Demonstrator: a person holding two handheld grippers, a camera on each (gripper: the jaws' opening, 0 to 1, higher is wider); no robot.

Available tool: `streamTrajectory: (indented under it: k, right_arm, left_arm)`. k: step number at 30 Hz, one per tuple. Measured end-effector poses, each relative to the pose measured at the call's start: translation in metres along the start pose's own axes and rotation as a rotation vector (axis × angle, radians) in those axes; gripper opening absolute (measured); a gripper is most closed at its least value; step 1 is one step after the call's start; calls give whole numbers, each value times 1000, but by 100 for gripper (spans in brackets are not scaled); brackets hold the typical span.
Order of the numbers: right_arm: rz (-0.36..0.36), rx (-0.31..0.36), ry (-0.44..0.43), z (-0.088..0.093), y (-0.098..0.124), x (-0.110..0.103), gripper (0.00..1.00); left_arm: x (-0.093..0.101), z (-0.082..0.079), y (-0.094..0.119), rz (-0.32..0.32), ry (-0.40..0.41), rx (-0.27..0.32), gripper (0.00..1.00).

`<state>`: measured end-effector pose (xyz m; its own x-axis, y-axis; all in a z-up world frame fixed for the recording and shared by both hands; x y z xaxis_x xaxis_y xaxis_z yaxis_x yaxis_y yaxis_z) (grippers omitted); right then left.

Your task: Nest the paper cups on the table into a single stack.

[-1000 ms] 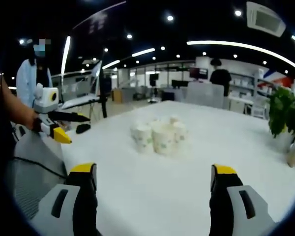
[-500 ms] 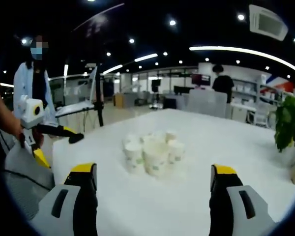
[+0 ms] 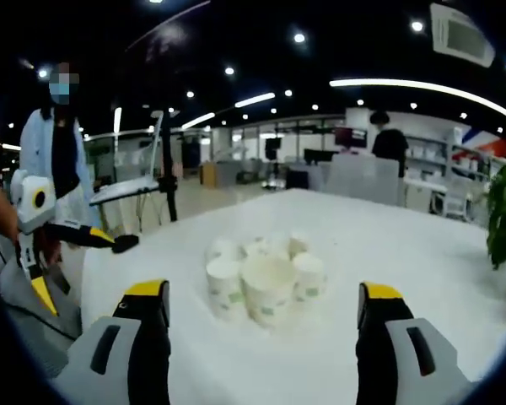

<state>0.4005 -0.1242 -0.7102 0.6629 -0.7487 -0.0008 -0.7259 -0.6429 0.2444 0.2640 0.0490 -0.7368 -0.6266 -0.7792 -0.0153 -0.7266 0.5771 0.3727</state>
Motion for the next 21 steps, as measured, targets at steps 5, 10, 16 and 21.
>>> streamTrajectory:
  k: [5, 10, 16, 21]
  right_arm:
    - [-11, 6, 10, -2, -15, 2, 90]
    - [-37, -5, 28, 1, -29, -1, 89]
    - [-22, -11, 33, 7, -43, 5, 83]
    - [-23, -29, 27, 15, -53, 6, 81]
  left_arm:
    - [-3, 0, 0, -11, 10, -1, 97]
    - [-4, 0, 0, -16, 16, -4, 97]
    - [-3, 1, 0, -14, 17, -9, 97]
    - [-2, 2, 0, -10, 20, -10, 96]
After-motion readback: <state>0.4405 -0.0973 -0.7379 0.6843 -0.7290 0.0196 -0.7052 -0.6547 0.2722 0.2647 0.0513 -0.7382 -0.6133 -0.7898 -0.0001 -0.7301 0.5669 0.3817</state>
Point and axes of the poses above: the point that each gripper's makers call its tool centre point, and the gripper's own axes: y roughly backward along the fingers, x roughly to its right, z roughly out of its underside, the point moved 2 cm from there along y, roughly backward along the fingers, and after that the axes turned 1 degree about x, right-handed, at the moved point
